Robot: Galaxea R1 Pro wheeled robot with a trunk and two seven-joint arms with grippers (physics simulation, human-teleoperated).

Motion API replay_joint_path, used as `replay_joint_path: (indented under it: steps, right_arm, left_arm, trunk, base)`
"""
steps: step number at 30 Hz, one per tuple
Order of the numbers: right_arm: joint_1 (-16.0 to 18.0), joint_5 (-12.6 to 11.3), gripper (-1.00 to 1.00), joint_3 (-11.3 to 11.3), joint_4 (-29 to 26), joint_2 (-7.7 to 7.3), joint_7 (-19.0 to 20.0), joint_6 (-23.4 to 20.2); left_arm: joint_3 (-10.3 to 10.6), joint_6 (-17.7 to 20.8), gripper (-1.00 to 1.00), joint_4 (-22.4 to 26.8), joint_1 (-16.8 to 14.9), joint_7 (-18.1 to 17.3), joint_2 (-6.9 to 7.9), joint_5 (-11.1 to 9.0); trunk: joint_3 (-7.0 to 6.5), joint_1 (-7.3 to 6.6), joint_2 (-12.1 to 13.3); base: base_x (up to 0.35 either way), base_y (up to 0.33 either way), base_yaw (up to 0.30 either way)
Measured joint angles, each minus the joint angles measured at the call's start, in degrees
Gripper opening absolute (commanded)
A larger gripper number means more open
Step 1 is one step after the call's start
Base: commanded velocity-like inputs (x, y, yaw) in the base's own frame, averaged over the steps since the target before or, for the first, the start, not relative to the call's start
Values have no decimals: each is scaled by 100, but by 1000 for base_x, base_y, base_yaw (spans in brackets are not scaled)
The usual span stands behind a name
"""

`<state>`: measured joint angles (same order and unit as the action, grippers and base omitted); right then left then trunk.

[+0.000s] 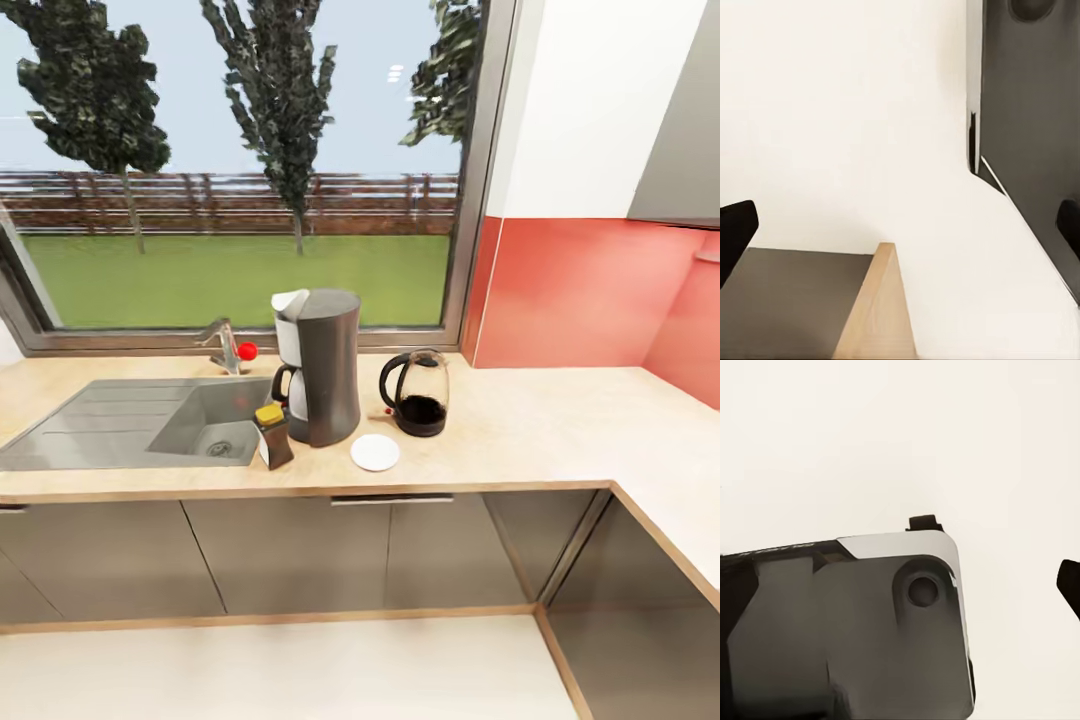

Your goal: Set up a coffee station on the kitchen countertop: keep the coffee maker on the countertop, move the bottle of coffee from the kitchen shelf to the counter next to the coffee maker, place a paper coffee filter on top of the coffee maker, put the saucer next to the coffee maker with the coffee cup on the saucer, and place the electric kettle next to the coffee maker.

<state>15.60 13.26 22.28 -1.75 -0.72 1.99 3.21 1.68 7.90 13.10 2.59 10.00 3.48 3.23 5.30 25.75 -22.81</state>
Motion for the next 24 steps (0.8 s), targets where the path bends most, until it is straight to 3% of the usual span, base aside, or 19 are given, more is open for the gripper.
replay_joint_path:
  steps: [11, 24]
  right_arm:
    - [-1, 5, 100, -9, 2, 21, -5, -7]
    - [0, -5, 100, -1, -10, 19, -45, -1]
  left_arm:
    - [-1, 21, 100, 29, -6, 12, -58, -4]
    - [39, -26, 100, 11, -46, -18, 11, 43]
  trunk:
    - [37, 0, -1]
    - [81, 0, 0]
  base:
    - [0, 0, 277]
    - [0, 0, 277]
